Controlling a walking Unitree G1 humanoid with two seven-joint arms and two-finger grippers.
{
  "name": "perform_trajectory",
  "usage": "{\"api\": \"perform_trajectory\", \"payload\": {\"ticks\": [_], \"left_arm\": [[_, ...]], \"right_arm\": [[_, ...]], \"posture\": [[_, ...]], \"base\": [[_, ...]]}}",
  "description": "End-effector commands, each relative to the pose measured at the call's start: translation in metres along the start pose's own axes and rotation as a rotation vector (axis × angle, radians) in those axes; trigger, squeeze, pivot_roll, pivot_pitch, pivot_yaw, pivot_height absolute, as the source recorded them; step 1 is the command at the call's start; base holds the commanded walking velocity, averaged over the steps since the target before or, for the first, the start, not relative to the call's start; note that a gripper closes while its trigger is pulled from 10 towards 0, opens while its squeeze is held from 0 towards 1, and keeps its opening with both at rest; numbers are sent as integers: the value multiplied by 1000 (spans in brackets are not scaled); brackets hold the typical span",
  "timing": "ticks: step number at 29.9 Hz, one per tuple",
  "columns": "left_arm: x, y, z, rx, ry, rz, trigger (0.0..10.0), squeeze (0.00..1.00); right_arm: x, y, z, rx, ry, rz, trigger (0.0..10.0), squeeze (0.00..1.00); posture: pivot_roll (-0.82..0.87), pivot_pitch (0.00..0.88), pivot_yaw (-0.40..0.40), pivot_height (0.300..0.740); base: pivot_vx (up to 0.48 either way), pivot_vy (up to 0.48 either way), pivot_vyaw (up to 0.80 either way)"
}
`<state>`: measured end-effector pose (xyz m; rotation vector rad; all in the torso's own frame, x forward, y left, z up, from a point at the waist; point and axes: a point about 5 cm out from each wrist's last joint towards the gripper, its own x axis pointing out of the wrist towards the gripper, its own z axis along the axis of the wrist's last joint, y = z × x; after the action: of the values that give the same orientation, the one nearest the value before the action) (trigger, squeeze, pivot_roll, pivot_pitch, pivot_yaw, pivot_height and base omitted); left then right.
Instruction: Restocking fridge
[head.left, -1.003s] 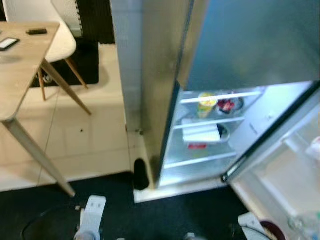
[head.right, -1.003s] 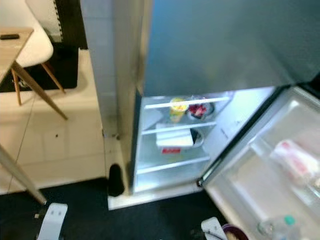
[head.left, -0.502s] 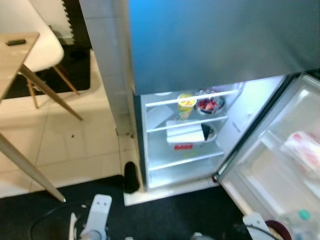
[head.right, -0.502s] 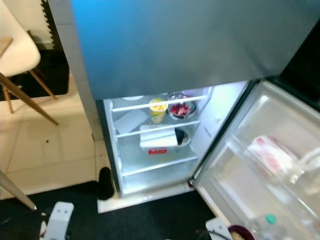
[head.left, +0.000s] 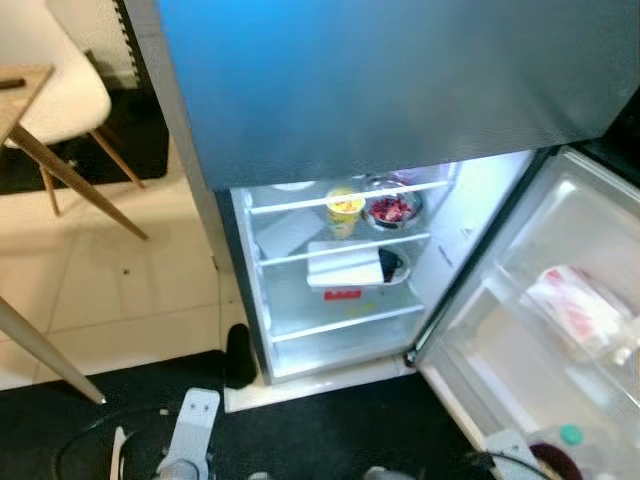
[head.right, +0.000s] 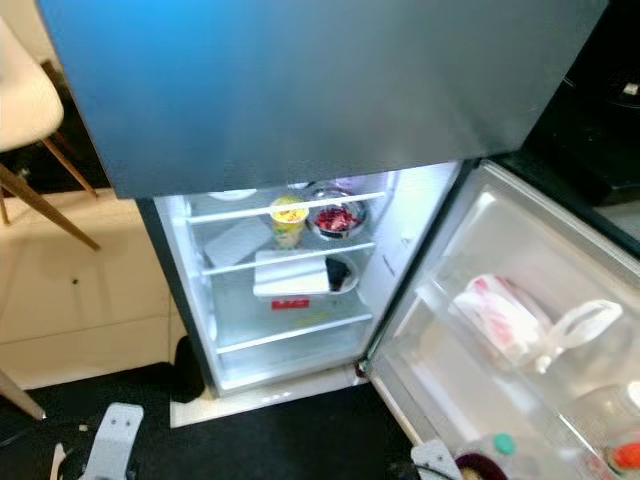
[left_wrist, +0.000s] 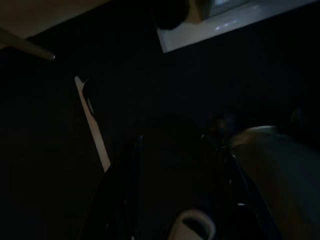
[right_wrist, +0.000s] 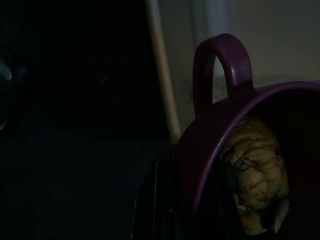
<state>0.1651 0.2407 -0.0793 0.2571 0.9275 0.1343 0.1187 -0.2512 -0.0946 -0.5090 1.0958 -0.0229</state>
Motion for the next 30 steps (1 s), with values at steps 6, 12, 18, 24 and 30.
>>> {"api": "perform_trajectory", "payload": {"ticks": [6,12,18,24,30], "left_arm": [[-1,-2,-6,1,22,-6,10000,0],[-1,-2,-6,0,22,-6,10000,0],[-1,-2,-6,-18,19,2,10000,0],[-1,-1,-4,-37,8,10,10000,0],[-1,0,-1,-65,-19,18,10000,0]], "right_arm": [[-1,0,-4,15,7,-7,10000,0],[-1,0,-4,15,8,-7,10000,0],[-1,0,-4,16,7,-7,10000,0],[-1,0,-4,15,6,-7,10000,0],[0,-1,1,21,-25,-19,10000,0]], "posture": [[-48,78,-74,740],[-48,78,-74,740],[-49,78,-74,740],[-49,80,-74,740],[-47,84,-73,740]], "base": [[0,-304,0],[0,-303,0],[0,-182,0],[0,0,0],[0,0,0]]}}
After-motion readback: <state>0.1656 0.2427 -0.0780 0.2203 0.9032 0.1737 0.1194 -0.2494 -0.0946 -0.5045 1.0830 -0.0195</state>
